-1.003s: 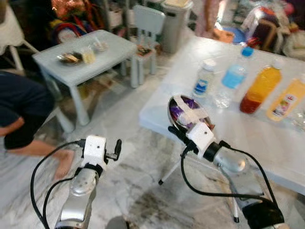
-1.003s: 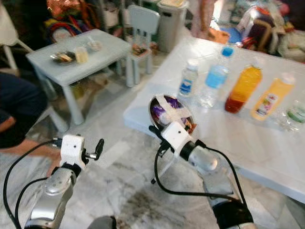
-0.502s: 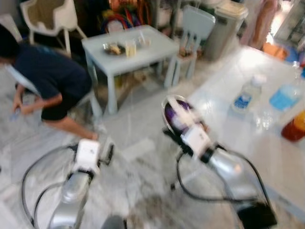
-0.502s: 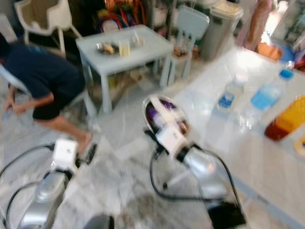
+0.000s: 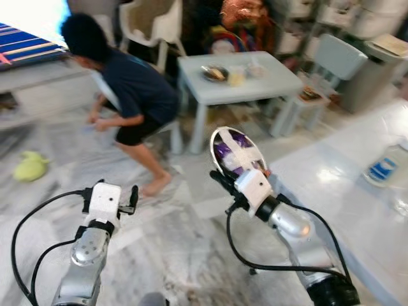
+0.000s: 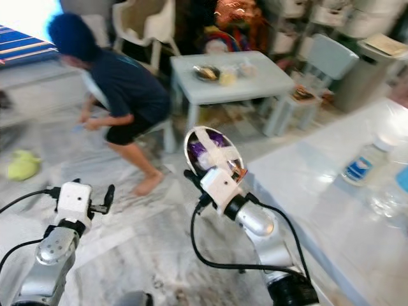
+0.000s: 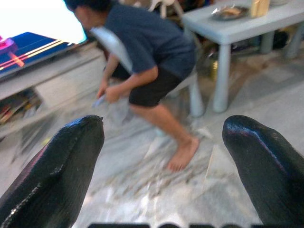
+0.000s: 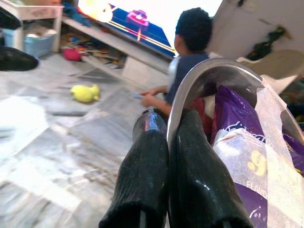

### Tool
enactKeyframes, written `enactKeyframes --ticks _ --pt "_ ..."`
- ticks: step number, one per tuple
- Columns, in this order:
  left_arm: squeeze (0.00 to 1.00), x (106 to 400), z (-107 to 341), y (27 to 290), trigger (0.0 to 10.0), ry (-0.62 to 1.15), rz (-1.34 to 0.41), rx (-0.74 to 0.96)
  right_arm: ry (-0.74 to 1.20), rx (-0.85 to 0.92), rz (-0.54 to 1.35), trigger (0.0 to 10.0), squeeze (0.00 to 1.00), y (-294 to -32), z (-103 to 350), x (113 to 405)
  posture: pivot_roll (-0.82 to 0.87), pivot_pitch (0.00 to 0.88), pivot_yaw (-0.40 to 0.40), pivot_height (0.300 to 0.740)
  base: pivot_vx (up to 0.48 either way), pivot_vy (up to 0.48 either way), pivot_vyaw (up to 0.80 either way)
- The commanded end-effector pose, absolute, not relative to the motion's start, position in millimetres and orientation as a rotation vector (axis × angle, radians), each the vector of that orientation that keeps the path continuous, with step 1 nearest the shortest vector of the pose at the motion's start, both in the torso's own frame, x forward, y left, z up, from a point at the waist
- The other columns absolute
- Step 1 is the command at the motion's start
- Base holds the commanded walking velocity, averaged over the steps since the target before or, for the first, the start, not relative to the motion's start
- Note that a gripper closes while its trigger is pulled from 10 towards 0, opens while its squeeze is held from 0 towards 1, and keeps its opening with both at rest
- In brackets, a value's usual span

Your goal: Restocking fridge

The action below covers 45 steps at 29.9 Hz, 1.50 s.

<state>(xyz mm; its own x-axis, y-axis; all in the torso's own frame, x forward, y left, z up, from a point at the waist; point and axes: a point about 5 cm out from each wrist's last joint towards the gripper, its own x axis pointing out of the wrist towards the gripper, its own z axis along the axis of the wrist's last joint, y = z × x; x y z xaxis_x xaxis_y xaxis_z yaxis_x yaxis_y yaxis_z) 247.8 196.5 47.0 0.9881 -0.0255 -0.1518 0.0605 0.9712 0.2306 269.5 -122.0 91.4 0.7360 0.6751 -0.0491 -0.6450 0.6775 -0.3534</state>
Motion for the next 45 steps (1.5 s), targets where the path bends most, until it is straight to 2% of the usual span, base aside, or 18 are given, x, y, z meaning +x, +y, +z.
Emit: enactKeyframes --ticks 1,10,21,22,25,30,35,37,38,40,45 --pt "0.00 244 49 202 10.0 0.140 -0.033 0.249 -0.139 -0.372 0.730 10.0 0.00 -124 101 270 0.05 0.000 -0.053 0.740 0.000 0.000 0.79" --pt "0.00 239 47 209 10.0 0.150 0.007 0.252 -0.131 -0.389 0.704 10.0 0.00 -135 100 268 0.06 0.000 -0.070 0.740 0.000 0.000 0.79" --pt "0.00 241 46 204 10.0 0.152 -0.013 0.254 -0.144 -0.406 0.627 10.0 0.00 -144 103 270 0.02 0.000 -0.002 0.740 0.000 0.000 0.79" --pt "0.00 252 48 198 10.0 0.146 -0.079 0.289 -0.143 -0.409 0.594 10.0 0.00 -147 101 267 -0.02 0.000 0.030 0.740 0.000 0.000 0.79" --pt "0.00 275 54 201 10.0 0.136 -0.128 0.347 -0.139 -0.427 0.584 10.0 0.00 -150 100 264 -0.03 0.000 0.033 0.740 0.000 0.000 0.79" --pt "0.00 284 63 207 10.0 0.129 -0.101 0.306 -0.150 -0.461 0.614 10.0 0.00 -149 102 266 -0.03 0.000 0.036 0.740 0.000 0.000 0.79" --pt "0.00 283 64 206 10.0 0.127 -0.095 0.285 -0.155 -0.474 0.622 10.0 0.00 -149 103 267 -0.03 0.000 0.036 0.740 0.000 0.000 0.79" --pt "0.00 273 61 200 10.0 0.129 -0.087 0.222 -0.160 -0.478 0.620 10.0 0.00 -149 105 269 -0.03 0.000 0.023 0.740 0.000 0.000 0.79" --pt "0.00 259 56 186 10.0 0.124 -0.140 0.191 -0.147 -0.453 0.589 10.0 0.00 -153 104 272 -0.02 0.000 -0.013 0.740 0.000 0.000 0.79" --pt "0.00 255 52 180 10.0 0.123 -0.191 0.211 -0.117 -0.424 0.561 10.0 0.00 -156 98 274 -0.01 0.000 -0.026 0.740 0.000 0.000 0.79" --pt "0.00 251 52 189 10.0 0.113 -0.171 0.230 -0.113 -0.435 0.552 10.0 0.00 -158 96 274 -0.02 0.000 -0.008 0.740 0.000 0.000 0.79"
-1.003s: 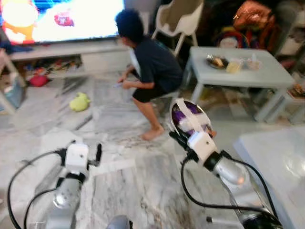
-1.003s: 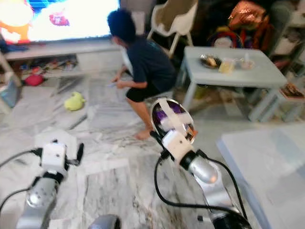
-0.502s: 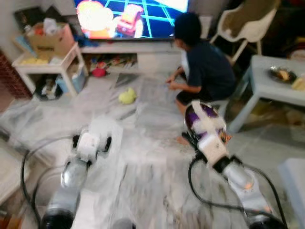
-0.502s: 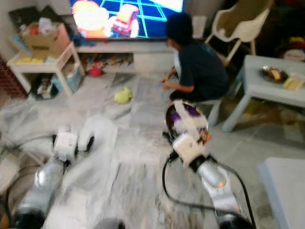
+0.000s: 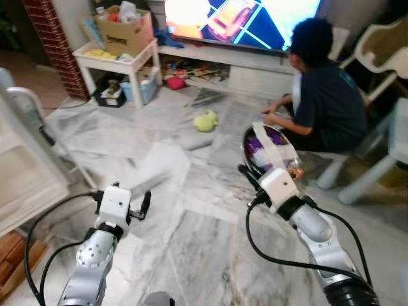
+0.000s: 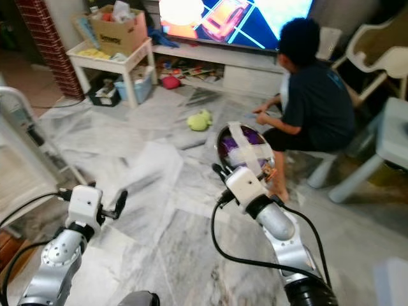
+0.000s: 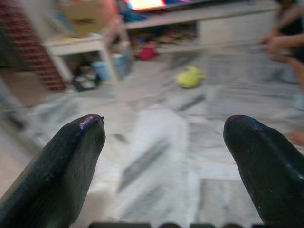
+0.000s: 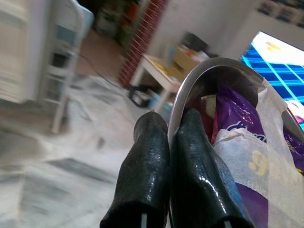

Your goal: Restocking fridge

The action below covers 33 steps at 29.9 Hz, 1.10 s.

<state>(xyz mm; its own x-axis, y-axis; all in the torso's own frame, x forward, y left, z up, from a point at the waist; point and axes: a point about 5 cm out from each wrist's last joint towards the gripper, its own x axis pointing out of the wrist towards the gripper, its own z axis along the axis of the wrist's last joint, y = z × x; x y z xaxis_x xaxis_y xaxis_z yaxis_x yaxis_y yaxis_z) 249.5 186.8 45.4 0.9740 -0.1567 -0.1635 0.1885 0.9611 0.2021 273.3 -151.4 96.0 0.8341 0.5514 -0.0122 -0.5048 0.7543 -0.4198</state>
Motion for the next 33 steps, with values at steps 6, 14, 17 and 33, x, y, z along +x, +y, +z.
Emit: enactKeyframes --ticks 6,14,17,33 --pt "0.00 227 44 196 10.0 0.130 0.020 0.134 -0.119 -0.445 0.532 10.0 0.00 -164 96 264 -0.01 0.000 -0.031 0.740 0.000 0.000 0.79" --pt "0.00 215 43 188 10.0 0.136 0.046 0.129 -0.096 -0.386 0.461 10.0 0.00 -166 94 269 0.03 0.000 -0.056 0.740 0.000 0.000 0.49" --pt "0.00 216 46 193 10.0 0.134 0.064 0.128 -0.094 -0.379 0.455 10.0 0.00 -164 92 272 0.04 0.000 -0.050 0.740 0.000 0.000 0.00" --pt "0.00 216 53 195 10.0 0.123 0.048 0.136 -0.137 -0.403 0.634 10.0 0.00 -137 91 267 0.07 0.000 -0.050 0.740 0.000 0.000 0.52"
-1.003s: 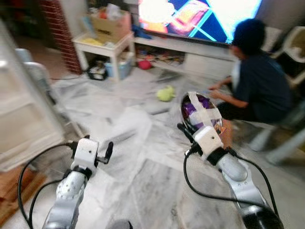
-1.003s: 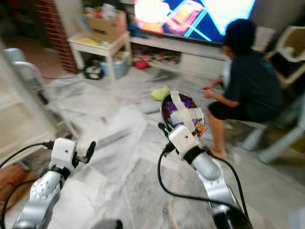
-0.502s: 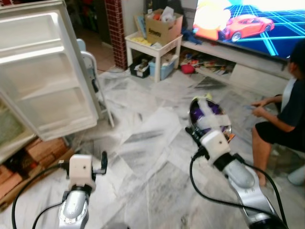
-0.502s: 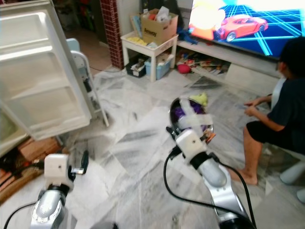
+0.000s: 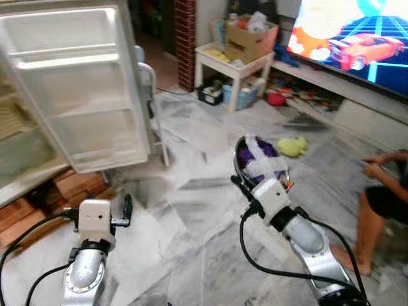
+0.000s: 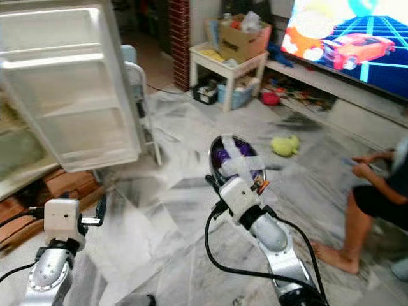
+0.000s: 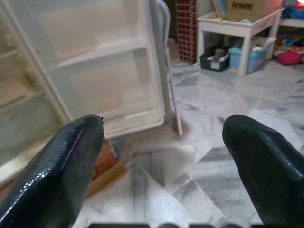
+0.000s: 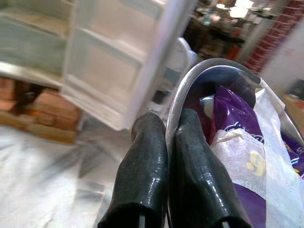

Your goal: Restocking fridge

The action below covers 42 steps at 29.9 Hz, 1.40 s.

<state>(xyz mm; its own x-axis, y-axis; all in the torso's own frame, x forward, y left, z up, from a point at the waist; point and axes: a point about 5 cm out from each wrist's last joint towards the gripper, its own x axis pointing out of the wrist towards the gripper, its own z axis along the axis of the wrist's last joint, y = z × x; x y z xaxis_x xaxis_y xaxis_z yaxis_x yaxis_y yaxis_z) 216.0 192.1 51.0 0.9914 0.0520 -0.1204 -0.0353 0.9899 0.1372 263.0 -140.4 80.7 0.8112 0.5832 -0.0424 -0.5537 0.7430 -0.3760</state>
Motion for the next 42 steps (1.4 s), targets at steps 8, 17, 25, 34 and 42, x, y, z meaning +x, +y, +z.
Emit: enactKeyframes --ticks 8,17,25,34,42 --pt "0.00 217 54 193 10.0 0.127 0.037 0.127 -0.150 -0.405 0.656 10.0 0.00 -132 93 270 0.07 0.000 -0.045 0.740 0.000 0.213 0.78" --pt "0.00 223 54 196 10.0 0.129 0.043 0.121 -0.164 -0.418 0.674 10.0 0.00 -129 94 273 0.07 0.000 -0.043 0.740 0.000 0.440 0.58" --pt "0.00 226 56 194 10.0 0.123 0.048 0.118 -0.165 -0.423 0.677 10.0 0.00 -128 95 277 0.07 0.000 -0.044 0.740 0.000 0.443 0.00" --pt "0.00 228 57 195 10.0 0.116 0.055 0.118 -0.170 -0.399 0.660 10.0 0.00 -127 97 281 0.07 0.000 -0.048 0.740 0.000 0.444 0.00" --pt "0.00 227 55 194 10.0 0.125 0.059 0.102 -0.186 -0.398 0.692 10.0 0.00 -123 97 278 0.07 0.000 -0.048 0.740 0.000 0.445 0.00"
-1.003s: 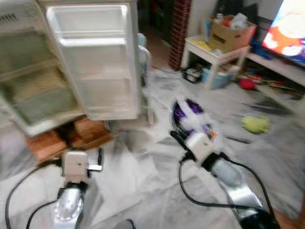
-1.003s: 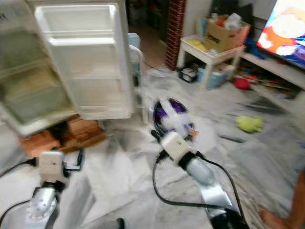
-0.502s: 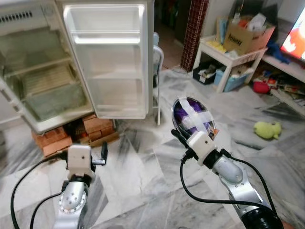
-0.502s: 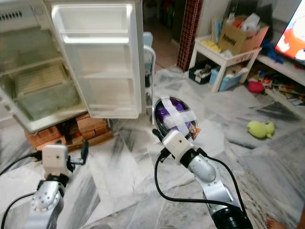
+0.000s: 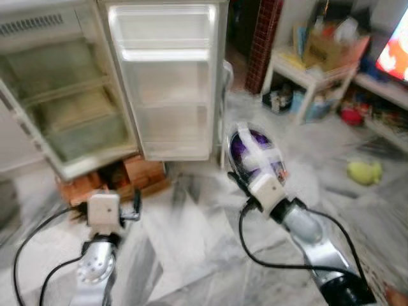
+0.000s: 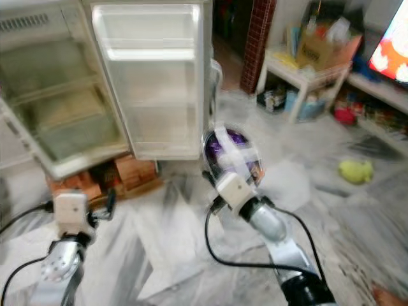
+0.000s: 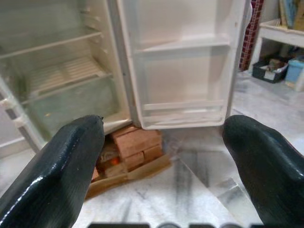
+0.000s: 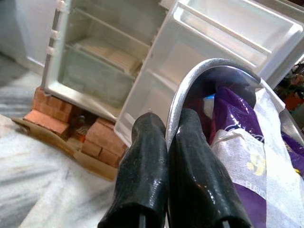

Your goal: Restocking fridge

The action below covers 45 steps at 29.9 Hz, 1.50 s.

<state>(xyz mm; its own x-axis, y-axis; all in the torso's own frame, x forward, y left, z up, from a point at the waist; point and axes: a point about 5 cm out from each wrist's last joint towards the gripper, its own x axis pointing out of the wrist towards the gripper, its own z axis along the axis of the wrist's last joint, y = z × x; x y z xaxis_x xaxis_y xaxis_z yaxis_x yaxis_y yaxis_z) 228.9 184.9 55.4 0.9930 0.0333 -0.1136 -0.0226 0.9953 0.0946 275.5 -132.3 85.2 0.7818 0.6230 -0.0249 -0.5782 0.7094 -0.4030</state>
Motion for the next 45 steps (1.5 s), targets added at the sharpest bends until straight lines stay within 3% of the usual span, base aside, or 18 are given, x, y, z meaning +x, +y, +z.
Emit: enactKeyframes --ticks 1,10,22,29,45 --pt "0.00 227.5 54.8 192.5 10.0 0.124 0.055 0.103 -0.191 -0.398 0.697 10.0 0.00 -121.4 97.1 277.0 0.07 0.000 -0.048 0.740 0.000 0.446 0.00" --pt "0.00 229.2 54.6 192.2 10.0 0.125 0.052 0.105 -0.190 -0.395 0.699 10.0 0.00 -120.5 96.2 277.1 0.07 0.000 -0.046 0.740 0.000 0.445 0.65" --pt "0.00 231.4 55.5 190.8 10.0 0.115 0.041 0.115 -0.178 -0.366 0.679 10.0 0.00 -120.8 94.3 278.9 0.07 0.000 -0.046 0.740 0.000 0.435 0.00" --pt "0.00 232.6 55.4 191.7 10.0 0.115 0.042 0.130 -0.187 -0.365 0.689 10.0 0.00 -119.0 95.1 279.0 0.07 0.000 -0.049 0.740 0.338 0.330 0.00" --pt "0.00 236.5 54.5 196.6 10.0 0.126 0.066 0.158 -0.201 -0.379 0.707 10.0 0.00 -115.7 96.5 280.4 0.08 0.000 -0.049 0.740 0.475 0.000 0.00"
